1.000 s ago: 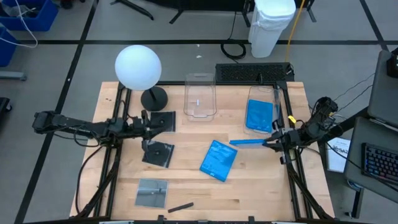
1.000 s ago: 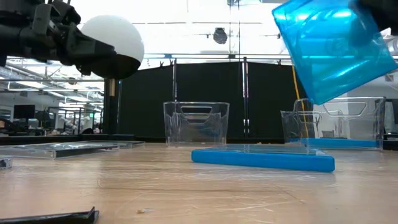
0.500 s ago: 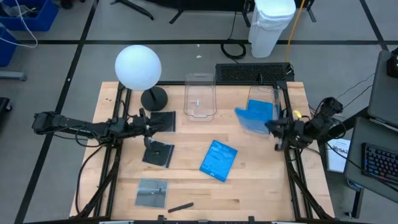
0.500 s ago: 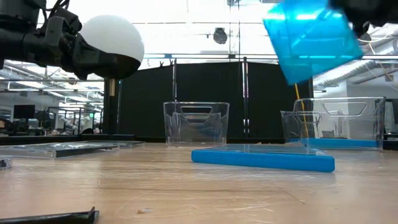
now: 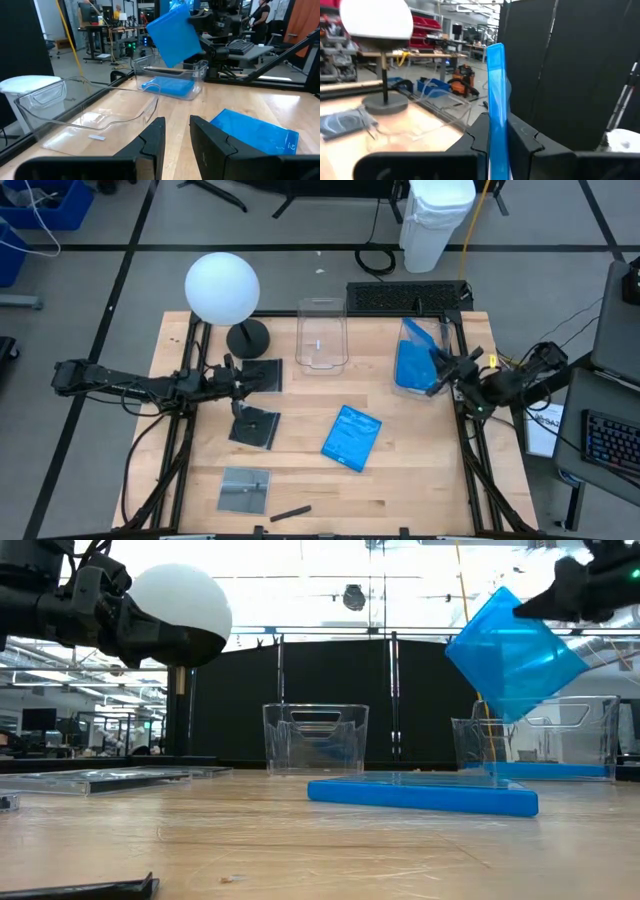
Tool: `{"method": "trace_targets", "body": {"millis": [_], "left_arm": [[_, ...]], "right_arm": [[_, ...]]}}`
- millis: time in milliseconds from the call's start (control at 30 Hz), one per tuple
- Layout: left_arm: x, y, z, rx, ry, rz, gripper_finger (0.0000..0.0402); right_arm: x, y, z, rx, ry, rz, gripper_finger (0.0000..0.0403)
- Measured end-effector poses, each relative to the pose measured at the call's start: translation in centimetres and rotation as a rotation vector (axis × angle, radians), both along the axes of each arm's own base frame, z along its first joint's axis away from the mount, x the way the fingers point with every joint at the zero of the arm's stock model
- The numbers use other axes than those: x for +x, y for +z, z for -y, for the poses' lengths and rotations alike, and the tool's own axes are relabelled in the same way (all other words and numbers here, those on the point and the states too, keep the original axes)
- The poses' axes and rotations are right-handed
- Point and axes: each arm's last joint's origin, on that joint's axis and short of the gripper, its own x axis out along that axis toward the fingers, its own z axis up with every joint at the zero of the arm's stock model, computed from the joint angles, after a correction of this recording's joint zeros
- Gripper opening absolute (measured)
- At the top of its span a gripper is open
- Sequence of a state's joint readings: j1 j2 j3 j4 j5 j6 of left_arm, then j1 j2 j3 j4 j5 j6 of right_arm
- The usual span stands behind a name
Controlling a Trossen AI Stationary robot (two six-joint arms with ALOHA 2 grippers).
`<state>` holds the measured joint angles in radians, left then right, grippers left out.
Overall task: Pick & place jewel cases by type
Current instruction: Put the right blue CD case into the right transparent bin
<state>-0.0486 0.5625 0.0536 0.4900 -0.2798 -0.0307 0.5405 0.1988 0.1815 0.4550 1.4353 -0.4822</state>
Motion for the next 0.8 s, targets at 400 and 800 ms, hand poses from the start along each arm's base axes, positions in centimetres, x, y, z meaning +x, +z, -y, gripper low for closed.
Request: {"method": "trace_targets", "body": {"millis": [400, 800], "left_arm": [[0.0, 0.0, 0.0, 0.0, 0.0, 0.0, 0.0097], [0.0, 0.0, 0.0, 0.0, 0.0, 0.0, 0.0097]], "right_arm": [[2.1, -3.8, -0.4, 0.052, 0.171, 0.055, 0.0028], [2.9, -4.2, -1.1, 0.144, 0.506, 0.121, 0.0028]]}}
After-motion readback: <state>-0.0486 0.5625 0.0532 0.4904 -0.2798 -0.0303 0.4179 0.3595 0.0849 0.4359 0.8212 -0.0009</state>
